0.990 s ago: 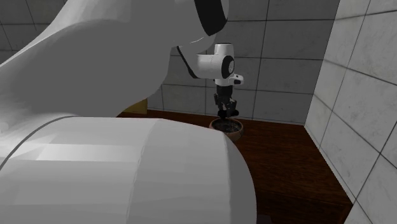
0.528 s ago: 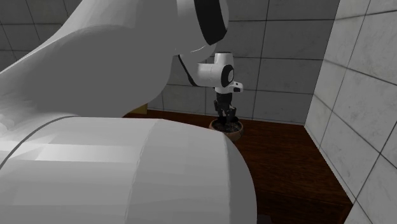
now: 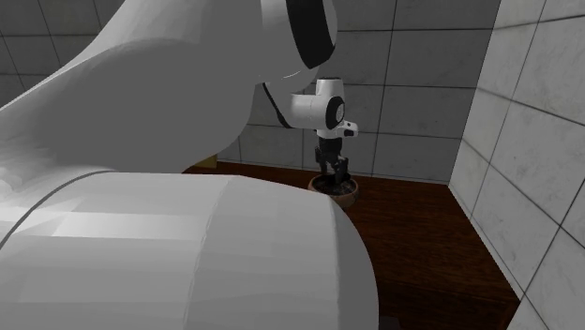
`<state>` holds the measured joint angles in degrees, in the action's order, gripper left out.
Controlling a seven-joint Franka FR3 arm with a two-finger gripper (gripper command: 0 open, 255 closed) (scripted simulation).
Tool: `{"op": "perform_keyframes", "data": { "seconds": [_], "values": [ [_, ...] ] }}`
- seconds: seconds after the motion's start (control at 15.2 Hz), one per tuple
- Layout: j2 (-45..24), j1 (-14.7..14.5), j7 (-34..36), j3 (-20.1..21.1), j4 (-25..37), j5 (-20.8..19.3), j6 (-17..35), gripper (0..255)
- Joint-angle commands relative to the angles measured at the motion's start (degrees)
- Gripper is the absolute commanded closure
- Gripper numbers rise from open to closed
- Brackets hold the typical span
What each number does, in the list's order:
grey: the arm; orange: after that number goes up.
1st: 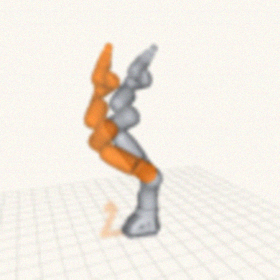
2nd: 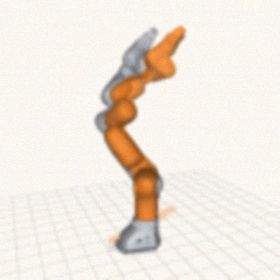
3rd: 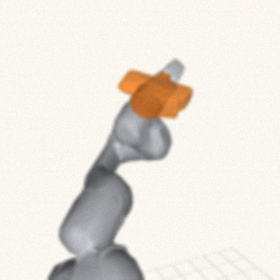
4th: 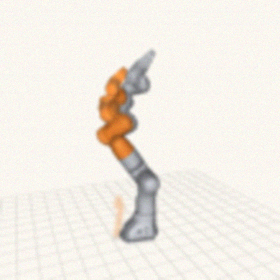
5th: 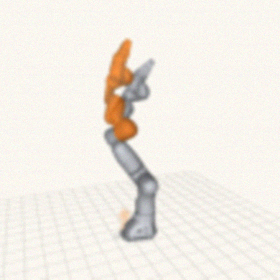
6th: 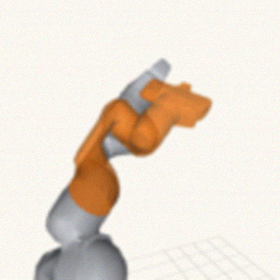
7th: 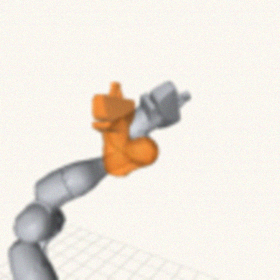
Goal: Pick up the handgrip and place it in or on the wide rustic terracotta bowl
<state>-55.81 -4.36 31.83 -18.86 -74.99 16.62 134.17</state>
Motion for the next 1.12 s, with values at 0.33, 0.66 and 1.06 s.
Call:
{"op": "perform_keyframes", "data": {
  "seconds": [0.33,0.66,1.06],
  "values": [
    [1.63,-0.38,0.06,-0.32,-0.95,-0.24,-0.7,0],
    [5.9,-1.4,0.32,-1.23,-3.06,-1.01,-2.92,0],
    [5.89,-1.4,0.32,-1.23,-3.05,-1.01,-2.92,0]
  ]
}}
